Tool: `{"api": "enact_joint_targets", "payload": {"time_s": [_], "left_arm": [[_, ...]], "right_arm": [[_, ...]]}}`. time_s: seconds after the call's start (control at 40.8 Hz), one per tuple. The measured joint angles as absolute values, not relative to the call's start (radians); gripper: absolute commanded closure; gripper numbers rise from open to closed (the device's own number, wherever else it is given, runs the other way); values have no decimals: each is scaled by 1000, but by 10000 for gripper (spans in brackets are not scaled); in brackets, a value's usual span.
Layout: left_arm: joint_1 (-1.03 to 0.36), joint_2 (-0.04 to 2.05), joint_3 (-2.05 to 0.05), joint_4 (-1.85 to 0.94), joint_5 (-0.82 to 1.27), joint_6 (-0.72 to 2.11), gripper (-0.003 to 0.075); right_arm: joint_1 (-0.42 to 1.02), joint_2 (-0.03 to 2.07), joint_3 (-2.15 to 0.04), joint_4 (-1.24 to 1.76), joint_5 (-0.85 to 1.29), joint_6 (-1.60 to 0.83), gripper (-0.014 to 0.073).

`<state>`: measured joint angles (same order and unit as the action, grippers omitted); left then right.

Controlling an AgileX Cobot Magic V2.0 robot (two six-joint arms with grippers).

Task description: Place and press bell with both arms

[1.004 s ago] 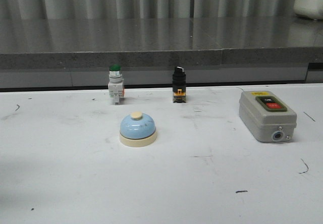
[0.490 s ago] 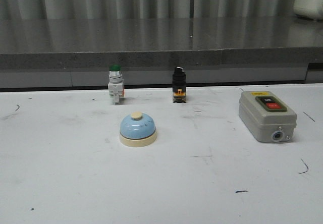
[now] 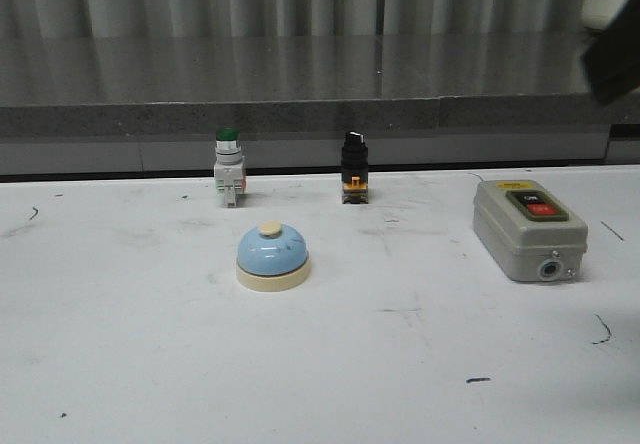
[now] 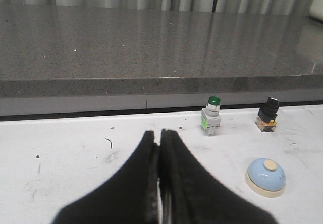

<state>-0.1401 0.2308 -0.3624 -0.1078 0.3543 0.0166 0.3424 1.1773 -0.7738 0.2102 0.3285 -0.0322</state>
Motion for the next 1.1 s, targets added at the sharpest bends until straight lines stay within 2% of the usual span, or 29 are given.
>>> {"api": "enact_joint_targets", "payload": {"time_s": [0.294, 0.588, 0.759, 1.102], "left_arm": [[-140, 231, -362, -108, 354, 17, 740], [-140, 231, -362, -108, 354, 17, 740], [-140, 231, -362, -108, 354, 16, 740], [-140, 231, -362, -108, 354, 16, 740]], "right_arm": [[557, 1582, -1066, 210, 322, -32, 655], [630, 1873, -1322, 210, 354, -39, 655], [631, 1957, -1393, 210, 386, -40, 655], [631, 1979, -1407, 210, 388, -43, 655]]}}
